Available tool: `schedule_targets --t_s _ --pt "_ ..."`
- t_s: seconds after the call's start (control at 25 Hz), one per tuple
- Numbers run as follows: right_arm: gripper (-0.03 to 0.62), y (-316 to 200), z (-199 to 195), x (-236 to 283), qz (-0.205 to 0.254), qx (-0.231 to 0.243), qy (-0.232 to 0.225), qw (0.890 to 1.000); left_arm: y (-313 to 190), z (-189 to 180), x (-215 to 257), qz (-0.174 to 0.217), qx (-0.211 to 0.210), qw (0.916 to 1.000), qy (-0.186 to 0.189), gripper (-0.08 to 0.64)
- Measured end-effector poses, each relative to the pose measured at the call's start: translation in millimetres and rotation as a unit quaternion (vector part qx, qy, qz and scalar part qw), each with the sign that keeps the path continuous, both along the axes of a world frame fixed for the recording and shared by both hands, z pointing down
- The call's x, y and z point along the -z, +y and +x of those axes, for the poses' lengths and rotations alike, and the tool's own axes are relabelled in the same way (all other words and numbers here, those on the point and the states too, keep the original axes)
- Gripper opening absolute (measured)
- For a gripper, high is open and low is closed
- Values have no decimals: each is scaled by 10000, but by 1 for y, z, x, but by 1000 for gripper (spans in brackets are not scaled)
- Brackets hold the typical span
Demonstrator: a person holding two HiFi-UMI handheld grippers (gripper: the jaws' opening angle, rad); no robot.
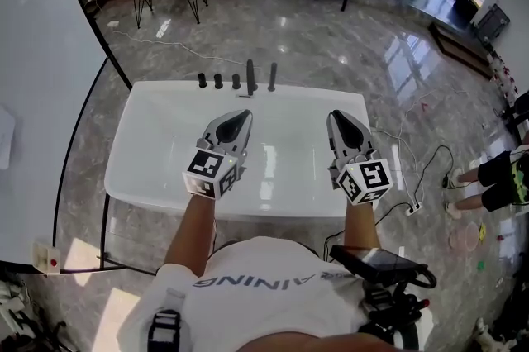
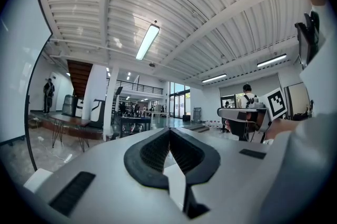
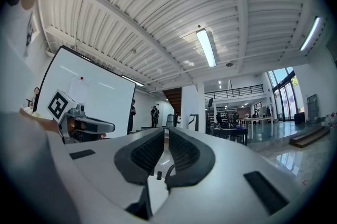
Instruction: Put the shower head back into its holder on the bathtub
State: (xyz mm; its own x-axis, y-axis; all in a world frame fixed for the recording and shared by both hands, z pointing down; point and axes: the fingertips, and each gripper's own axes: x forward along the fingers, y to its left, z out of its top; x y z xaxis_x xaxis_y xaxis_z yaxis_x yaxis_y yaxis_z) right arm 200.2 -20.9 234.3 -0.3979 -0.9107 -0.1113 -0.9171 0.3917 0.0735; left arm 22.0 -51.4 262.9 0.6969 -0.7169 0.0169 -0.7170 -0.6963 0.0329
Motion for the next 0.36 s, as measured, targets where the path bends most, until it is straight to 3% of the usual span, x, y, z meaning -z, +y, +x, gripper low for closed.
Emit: schedule_targets --t_s 0.36 --pt "35 -3 2 -13 -113 7 17 9999 -3 1 -14 -116 29 9999 0 14"
